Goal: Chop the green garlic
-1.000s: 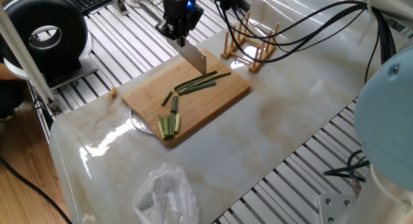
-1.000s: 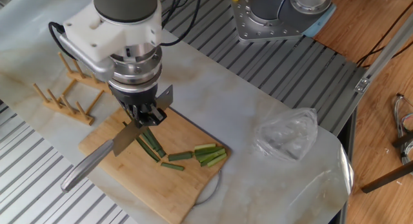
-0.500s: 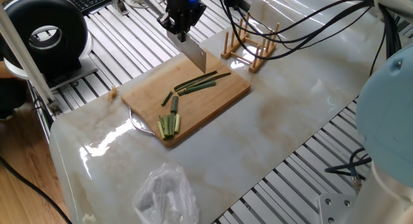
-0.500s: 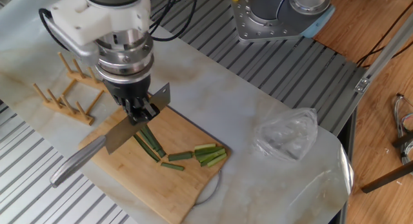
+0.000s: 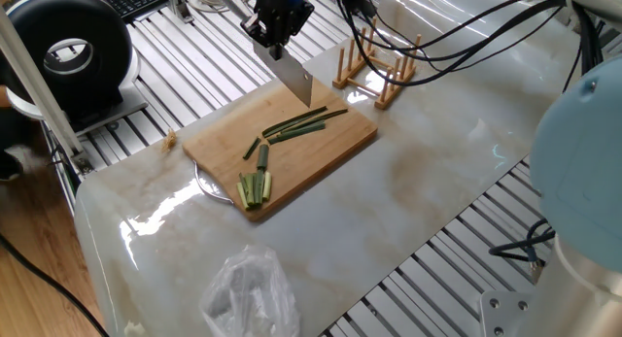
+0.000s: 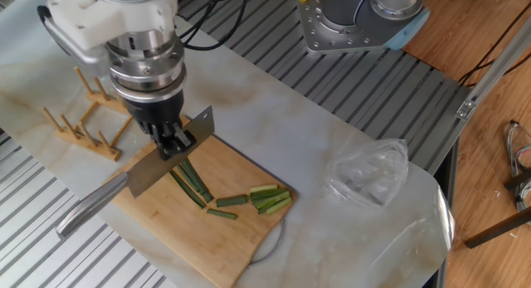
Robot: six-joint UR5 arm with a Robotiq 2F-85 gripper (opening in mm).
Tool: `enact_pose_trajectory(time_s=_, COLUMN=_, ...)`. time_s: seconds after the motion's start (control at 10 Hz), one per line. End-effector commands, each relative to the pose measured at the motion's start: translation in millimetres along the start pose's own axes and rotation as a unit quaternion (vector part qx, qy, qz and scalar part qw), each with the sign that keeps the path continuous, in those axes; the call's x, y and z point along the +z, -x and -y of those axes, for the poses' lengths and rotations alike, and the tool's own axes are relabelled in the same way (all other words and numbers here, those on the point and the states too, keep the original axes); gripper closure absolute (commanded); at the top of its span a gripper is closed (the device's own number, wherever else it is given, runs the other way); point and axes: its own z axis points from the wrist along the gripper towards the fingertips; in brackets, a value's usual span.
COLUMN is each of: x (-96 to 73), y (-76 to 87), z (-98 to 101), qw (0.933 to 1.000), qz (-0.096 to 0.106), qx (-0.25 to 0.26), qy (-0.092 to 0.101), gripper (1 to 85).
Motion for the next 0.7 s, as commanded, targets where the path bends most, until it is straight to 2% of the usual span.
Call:
enact_pose_trajectory(time_s=0.0, x=3.7, y=6.3, z=-7.3, qw=0.9998, qz=0.001, qx=0.009, qy=0.016, gripper=84.3)
enact_pose_trajectory(time_s=0.2, x=7.4, y=13.8, z=-11.8, qw=0.9997, qz=0.012, qx=0.012, qy=0.016, gripper=84.3)
enact_pose_trajectory(time_s=0.4, x=10.8, y=20.7, z=-6.9, qw=0.9997, qz=0.020, qx=0.009, qy=0.010, gripper=84.3)
enact_pose_trajectory(time_s=0.5, x=14.0, y=21.9, z=-11.6, qw=0.9994, qz=0.018, qx=0.015, qy=0.024, gripper=84.3)
enact_pose_trajectory(time_s=0.6, x=18.8, y=21.7, z=-10.7, qw=0.9994, qz=0.010, qx=0.021, qy=0.027, gripper=84.3)
